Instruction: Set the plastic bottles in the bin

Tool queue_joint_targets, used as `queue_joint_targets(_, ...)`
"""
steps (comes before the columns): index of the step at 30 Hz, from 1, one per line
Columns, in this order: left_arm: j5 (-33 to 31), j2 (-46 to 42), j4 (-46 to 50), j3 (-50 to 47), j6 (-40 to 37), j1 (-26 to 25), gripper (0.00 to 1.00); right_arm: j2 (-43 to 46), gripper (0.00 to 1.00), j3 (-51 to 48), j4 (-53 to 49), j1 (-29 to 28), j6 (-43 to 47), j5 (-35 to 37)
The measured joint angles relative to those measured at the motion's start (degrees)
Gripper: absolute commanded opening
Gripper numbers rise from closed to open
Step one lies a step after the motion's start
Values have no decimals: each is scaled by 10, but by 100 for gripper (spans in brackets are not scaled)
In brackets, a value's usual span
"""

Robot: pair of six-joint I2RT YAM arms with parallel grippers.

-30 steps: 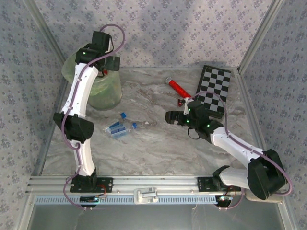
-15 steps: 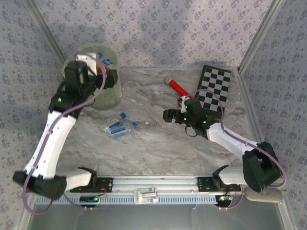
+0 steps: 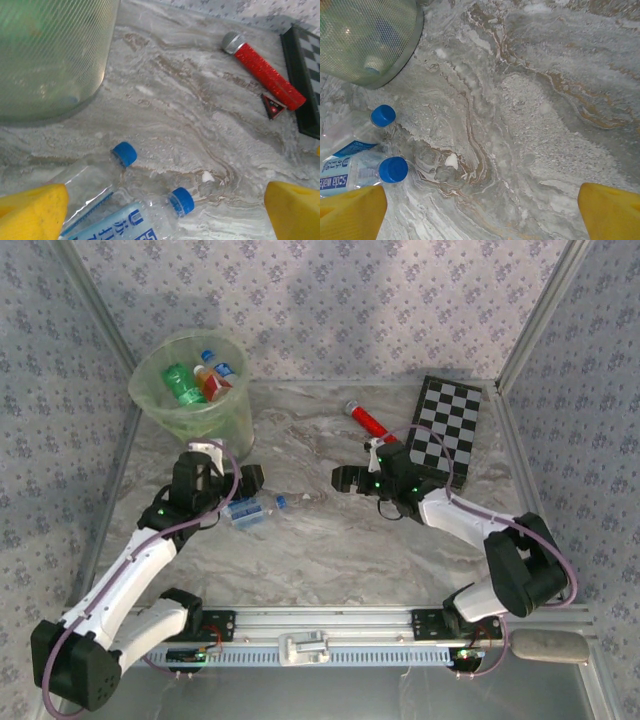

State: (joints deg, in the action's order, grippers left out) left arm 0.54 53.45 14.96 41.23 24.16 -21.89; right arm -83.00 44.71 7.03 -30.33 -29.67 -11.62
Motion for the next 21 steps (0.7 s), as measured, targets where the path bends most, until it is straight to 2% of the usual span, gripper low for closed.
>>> queue_joint_targets(10, -22, 104, -10, -40, 13, 0, 100, -26, 100, 9, 12, 0, -25, -22)
queue_joint_targets(21, -23, 150, 4, -56, 14, -1, 100, -26, 100, 9, 26, 1, -38, -23)
